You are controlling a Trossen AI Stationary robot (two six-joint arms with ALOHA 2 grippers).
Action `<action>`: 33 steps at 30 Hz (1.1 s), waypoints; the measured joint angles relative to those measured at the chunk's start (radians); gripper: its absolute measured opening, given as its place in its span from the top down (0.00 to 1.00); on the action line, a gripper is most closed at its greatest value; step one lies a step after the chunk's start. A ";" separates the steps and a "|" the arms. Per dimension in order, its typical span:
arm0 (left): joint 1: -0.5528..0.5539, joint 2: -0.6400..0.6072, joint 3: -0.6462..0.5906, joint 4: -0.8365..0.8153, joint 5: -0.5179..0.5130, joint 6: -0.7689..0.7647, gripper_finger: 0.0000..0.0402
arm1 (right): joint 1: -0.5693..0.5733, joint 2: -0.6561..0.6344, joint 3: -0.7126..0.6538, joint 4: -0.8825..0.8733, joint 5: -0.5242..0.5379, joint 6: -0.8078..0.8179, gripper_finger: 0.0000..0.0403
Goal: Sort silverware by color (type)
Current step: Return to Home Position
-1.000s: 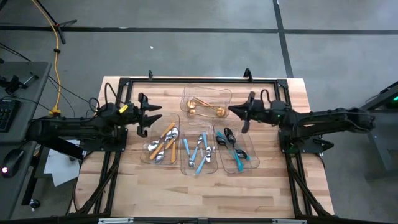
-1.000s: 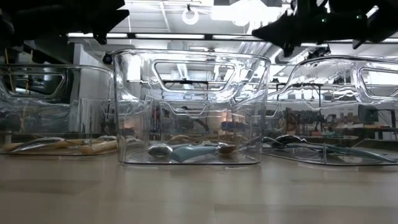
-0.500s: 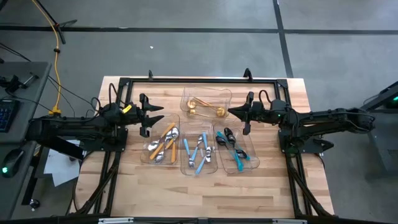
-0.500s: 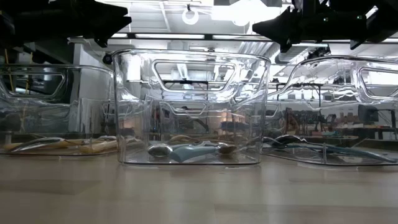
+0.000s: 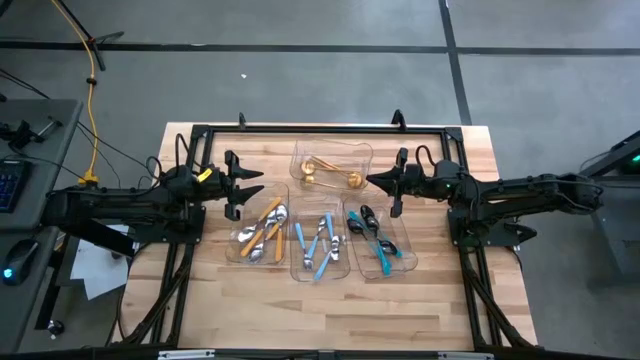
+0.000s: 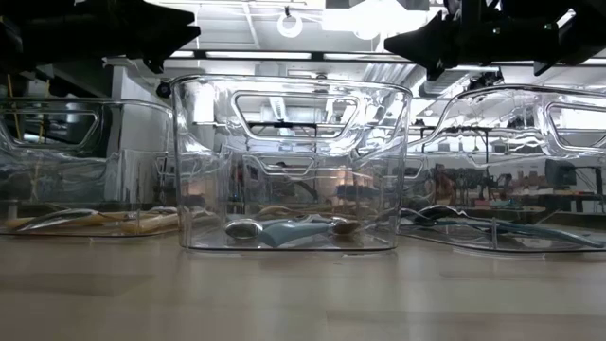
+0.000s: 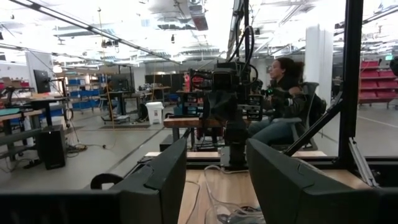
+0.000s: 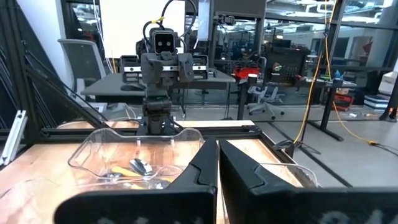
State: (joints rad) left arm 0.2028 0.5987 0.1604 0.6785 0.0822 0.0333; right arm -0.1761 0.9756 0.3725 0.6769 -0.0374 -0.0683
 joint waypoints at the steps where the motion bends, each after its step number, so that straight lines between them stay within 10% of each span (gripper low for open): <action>1: 0.000 -0.001 0.000 0.001 0.000 -0.004 0.61 | 0.000 0.000 0.000 0.000 0.002 0.005 1.00; 33: -0.256 0.056 0.080 -0.175 0.005 0.031 0.61 | 0.000 0.000 0.000 0.001 0.011 0.017 1.00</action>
State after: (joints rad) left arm -0.0537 0.6543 0.2401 0.5037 0.0869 0.0642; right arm -0.1764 0.9760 0.3725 0.6778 -0.0265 -0.0509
